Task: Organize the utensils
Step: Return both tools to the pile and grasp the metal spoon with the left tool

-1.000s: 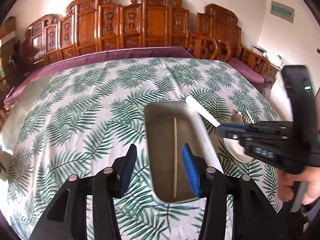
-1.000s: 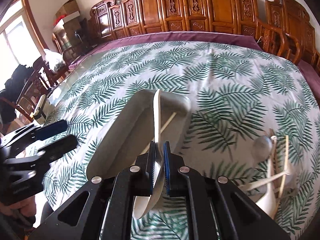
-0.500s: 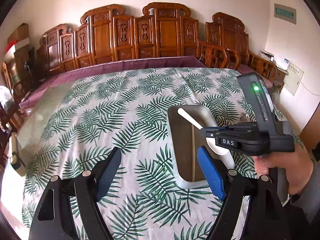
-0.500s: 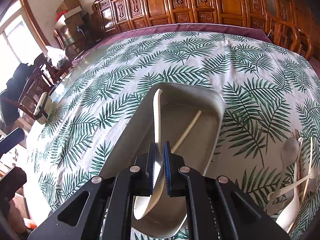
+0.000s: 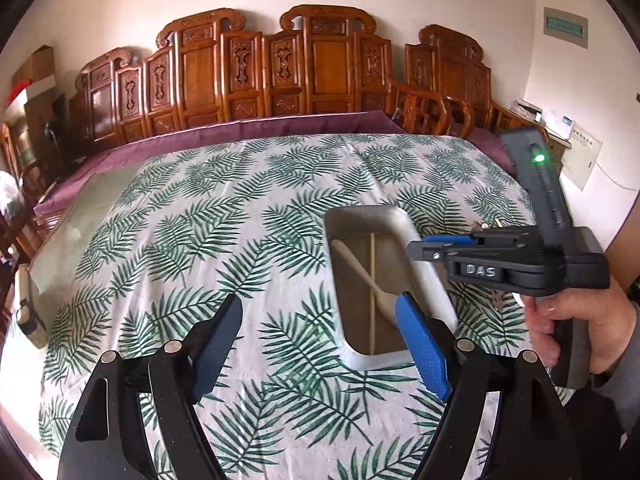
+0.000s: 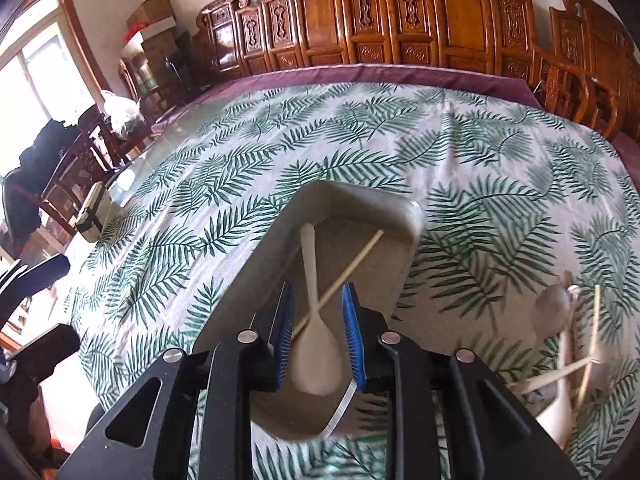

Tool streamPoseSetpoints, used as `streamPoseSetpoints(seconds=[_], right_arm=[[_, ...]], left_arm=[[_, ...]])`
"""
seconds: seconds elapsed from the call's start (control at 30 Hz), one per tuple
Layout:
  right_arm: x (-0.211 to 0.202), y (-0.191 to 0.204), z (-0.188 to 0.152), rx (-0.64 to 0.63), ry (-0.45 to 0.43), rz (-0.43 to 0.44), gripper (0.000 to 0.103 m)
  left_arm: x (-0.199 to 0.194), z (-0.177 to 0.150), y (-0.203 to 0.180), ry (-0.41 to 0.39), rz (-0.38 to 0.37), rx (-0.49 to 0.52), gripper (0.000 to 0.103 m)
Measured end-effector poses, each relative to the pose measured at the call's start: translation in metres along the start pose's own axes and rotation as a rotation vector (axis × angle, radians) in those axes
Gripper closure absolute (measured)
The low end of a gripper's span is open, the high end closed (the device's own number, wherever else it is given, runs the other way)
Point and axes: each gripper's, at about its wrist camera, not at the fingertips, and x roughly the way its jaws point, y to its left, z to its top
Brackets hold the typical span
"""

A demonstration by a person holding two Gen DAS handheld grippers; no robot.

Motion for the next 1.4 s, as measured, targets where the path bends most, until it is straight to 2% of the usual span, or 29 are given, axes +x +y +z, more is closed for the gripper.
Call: streamPoseSetpoints(seconds=[0.17, 0.37, 0.67, 0.73, 0.93, 1.2, 1.4], right_arm=[[-0.029, -0.020, -0.016, -0.031, -0.026, -0.034, 0.077], [-0.062, -0.061, -0.044, -0.045, -0.037, -0.117, 0.077], [-0.096, -0.127, -0.087, 0.005, -0.034, -0.197, 0.075], [-0.101, -0.137, -0.094, 0.012, -0.036, -0.202, 0.071], [-0.108, -0.157, -0.109, 0.029, -0.034, -0.211, 0.071], [-0.111, -0.186, -0.120, 0.086, -0.032, -0.206, 0.071], [-0.111, -0.199, -0.120, 0.116, -0.030, -0.187, 0.071]], left_arm=[[0.004, 0.000, -0.015, 0.005, -0.022, 0.021, 0.027], [0.015, 0.000, -0.038, 0.028, -0.049, 0.041, 0.027], [0.035, 0.000, -0.090, 0.050, -0.099, 0.096, 0.027], [0.041, 0.001, -0.103, 0.054, -0.113, 0.111, 0.027], [0.063, 0.003, -0.138, 0.082, -0.156, 0.137, 0.027], [0.103, 0.003, -0.175, 0.162, -0.193, 0.151, 0.027], [0.133, 0.006, -0.196, 0.205, -0.225, 0.143, 0.038]])
